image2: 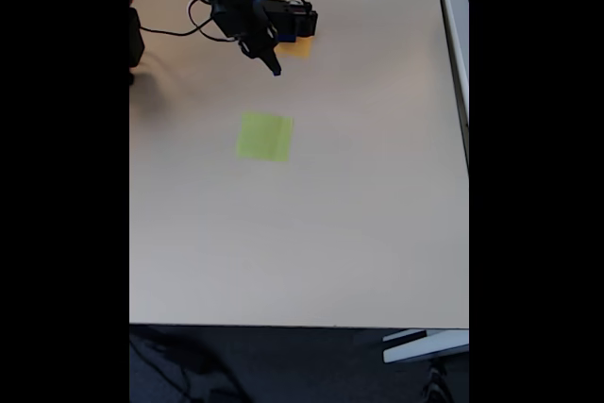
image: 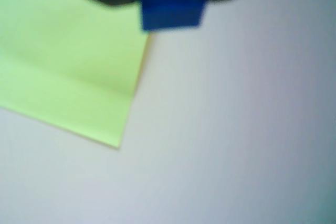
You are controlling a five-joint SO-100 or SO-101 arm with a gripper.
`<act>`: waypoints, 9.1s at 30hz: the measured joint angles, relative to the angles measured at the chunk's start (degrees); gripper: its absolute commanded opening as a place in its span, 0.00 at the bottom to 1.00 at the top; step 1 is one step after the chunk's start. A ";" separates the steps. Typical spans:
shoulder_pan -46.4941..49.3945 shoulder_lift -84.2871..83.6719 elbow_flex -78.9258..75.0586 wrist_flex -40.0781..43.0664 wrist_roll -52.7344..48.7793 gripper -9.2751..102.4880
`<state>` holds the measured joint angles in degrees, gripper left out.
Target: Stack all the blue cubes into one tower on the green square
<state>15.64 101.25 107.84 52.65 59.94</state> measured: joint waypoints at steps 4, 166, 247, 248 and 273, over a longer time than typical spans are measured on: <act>2.99 -0.44 0.09 0.18 1.58 0.08; -52.56 -18.02 -32.96 17.84 69.17 0.35; -55.11 -29.36 -34.19 23.55 64.95 0.15; -55.11 -29.36 -34.19 23.55 64.86 0.14; -47.64 -27.25 -38.50 30.76 56.95 0.15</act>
<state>-31.99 74.00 69.35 83.41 116.89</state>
